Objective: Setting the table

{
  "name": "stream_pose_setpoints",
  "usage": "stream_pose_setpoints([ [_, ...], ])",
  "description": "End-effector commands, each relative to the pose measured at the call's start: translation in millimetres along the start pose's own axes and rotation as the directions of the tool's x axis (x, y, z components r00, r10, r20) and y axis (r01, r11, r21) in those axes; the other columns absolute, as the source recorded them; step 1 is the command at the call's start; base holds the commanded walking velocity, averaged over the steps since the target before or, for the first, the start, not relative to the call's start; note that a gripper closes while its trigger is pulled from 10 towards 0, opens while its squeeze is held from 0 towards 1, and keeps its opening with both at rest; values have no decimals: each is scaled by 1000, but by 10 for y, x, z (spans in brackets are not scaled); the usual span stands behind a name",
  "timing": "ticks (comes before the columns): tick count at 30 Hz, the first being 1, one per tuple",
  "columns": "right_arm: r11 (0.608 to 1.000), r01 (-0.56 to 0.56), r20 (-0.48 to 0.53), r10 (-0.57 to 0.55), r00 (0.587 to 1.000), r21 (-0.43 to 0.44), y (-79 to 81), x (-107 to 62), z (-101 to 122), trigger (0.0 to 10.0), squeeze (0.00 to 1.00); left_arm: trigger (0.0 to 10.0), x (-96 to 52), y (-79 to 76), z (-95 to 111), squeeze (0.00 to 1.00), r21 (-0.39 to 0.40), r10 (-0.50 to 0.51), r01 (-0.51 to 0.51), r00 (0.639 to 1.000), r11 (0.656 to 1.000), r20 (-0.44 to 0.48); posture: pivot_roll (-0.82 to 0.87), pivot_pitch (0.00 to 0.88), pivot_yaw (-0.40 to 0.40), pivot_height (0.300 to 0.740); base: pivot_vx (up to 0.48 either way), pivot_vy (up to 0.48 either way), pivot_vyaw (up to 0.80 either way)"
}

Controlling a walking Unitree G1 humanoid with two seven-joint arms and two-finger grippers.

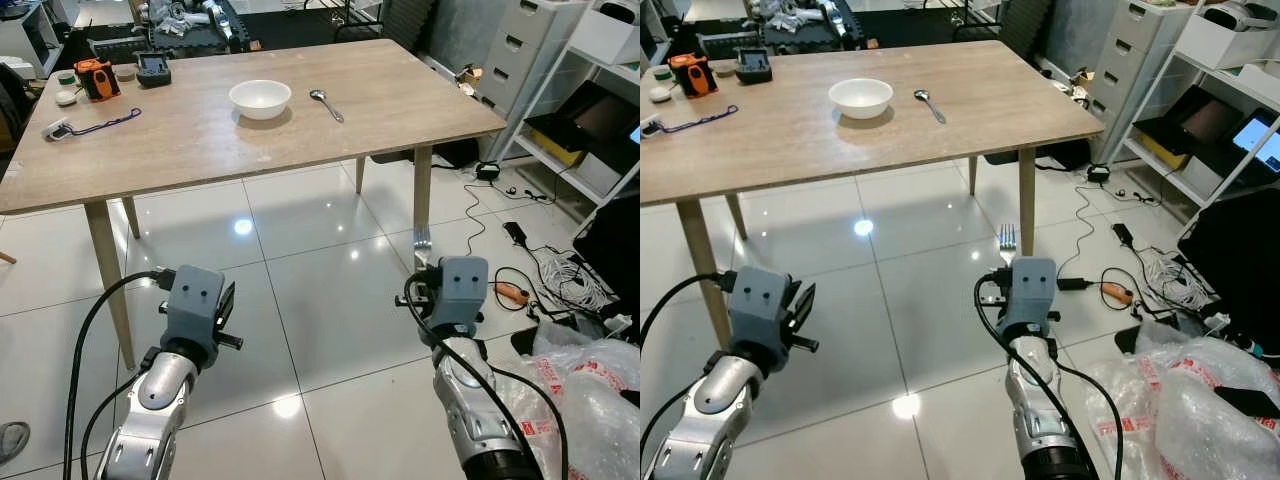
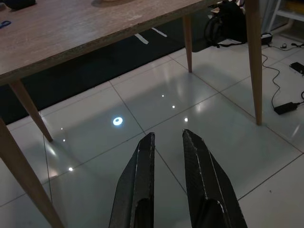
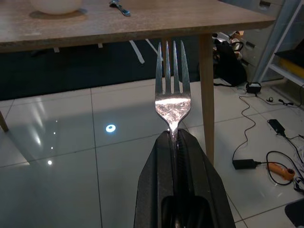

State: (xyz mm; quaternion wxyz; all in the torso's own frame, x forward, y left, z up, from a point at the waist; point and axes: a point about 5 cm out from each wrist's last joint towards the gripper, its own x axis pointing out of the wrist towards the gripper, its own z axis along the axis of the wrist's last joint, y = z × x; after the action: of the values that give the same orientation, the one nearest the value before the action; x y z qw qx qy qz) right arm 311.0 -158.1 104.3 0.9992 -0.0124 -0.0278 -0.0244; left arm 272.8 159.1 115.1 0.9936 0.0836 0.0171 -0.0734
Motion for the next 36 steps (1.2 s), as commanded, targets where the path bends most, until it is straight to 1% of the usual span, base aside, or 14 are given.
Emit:
stream_pose_setpoints([
  [1, 1000, -4, 6, 4, 1000, 10, 16, 8, 27, 10000, 0, 10000, -5, 31, -44, 0, 11, 16, -16, 1000, 1000, -26, 15, 3, 41, 740, 0, 0, 0],
  [10, 1000, -7, 7, 7, 1000, 11, 17, 9, 33, 10000, 0, 10000, -6, 29, -48, 0, 15, 20, -19, 999, 1000, -30, 15, 6, 39, 740, 0, 0, 0],
  [14, 1000, -7, 5, 7, 1000, 11, 16, 6, 31, 10000, 0, 10000, -9, 19, -34, 0, -4, 16, -16, 1000, 1000, -20, 16, 7, 39, 740, 0, 0, 0],
  [31, 1000, -11, 15, 11, 1000, 17, 35, 14, 63, 10000, 0, 10000, -6, 48, -38, 0, 21, 32, -32, 999, 999, -25, 24, 7, 39, 740, 0, 0, 0],
  [36, 999, -23, 36, 22, 999, 27, 73, 39, 129, 10000, 0, 10000, -4, 66, -48, 0, 35, 40, -39, 999, 999, -22, 25, 1, 37, 740, 438, 0, 0],
])
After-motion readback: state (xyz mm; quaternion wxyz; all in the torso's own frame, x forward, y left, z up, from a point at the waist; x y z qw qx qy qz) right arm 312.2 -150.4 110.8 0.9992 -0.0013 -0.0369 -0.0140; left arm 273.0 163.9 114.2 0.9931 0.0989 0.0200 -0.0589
